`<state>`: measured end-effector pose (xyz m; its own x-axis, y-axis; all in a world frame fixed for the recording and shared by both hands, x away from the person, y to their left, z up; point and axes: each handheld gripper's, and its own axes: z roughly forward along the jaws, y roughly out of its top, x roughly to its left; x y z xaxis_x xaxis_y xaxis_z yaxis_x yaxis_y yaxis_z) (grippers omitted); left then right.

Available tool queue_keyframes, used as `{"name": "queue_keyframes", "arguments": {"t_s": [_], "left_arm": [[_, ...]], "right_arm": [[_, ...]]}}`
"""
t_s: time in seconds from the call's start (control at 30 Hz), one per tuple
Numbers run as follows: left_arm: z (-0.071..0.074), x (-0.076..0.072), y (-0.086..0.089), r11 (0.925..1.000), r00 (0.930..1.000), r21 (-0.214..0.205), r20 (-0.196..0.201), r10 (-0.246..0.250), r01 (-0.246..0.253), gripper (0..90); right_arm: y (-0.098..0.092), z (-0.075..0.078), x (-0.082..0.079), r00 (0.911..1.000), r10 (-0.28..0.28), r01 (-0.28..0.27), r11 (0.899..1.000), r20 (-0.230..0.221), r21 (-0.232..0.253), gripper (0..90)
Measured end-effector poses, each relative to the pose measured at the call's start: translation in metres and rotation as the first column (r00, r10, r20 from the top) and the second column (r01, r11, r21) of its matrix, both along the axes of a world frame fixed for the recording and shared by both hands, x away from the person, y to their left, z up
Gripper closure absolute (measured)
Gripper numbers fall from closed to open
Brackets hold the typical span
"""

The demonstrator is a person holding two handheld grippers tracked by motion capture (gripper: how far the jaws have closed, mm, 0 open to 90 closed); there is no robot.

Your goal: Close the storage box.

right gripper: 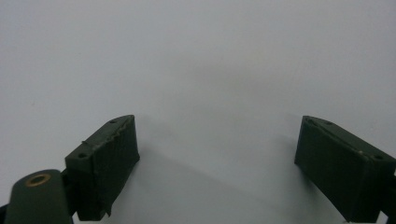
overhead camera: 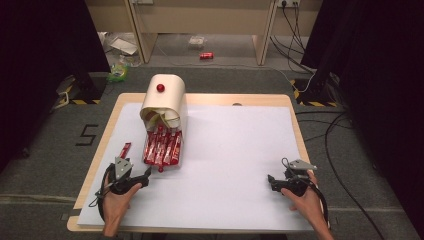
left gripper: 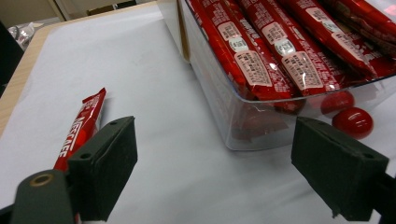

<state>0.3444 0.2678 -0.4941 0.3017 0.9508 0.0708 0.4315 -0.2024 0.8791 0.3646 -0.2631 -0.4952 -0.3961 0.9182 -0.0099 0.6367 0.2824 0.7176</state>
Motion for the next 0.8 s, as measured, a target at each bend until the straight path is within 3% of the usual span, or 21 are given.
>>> {"name": "queue_keyframes", "arguments": {"t_s": [0.43,0.8], "left_arm": [[0.004,0.009,-0.002,0.9996,0.9988,-0.022,0.046,0.017,-0.016,14.7],[0.002,0.013,0.0,0.9991,0.9985,-0.028,0.043,0.034,-0.033,14.4]], "right_arm": [[0.0,0.0,0.0,1.0,0.0,0.0,1.0,0.0,0.0,13.6],[0.0,0.0,0.0,1.0,0.0,0.0,1.0,0.0,0.001,13.6]]}}
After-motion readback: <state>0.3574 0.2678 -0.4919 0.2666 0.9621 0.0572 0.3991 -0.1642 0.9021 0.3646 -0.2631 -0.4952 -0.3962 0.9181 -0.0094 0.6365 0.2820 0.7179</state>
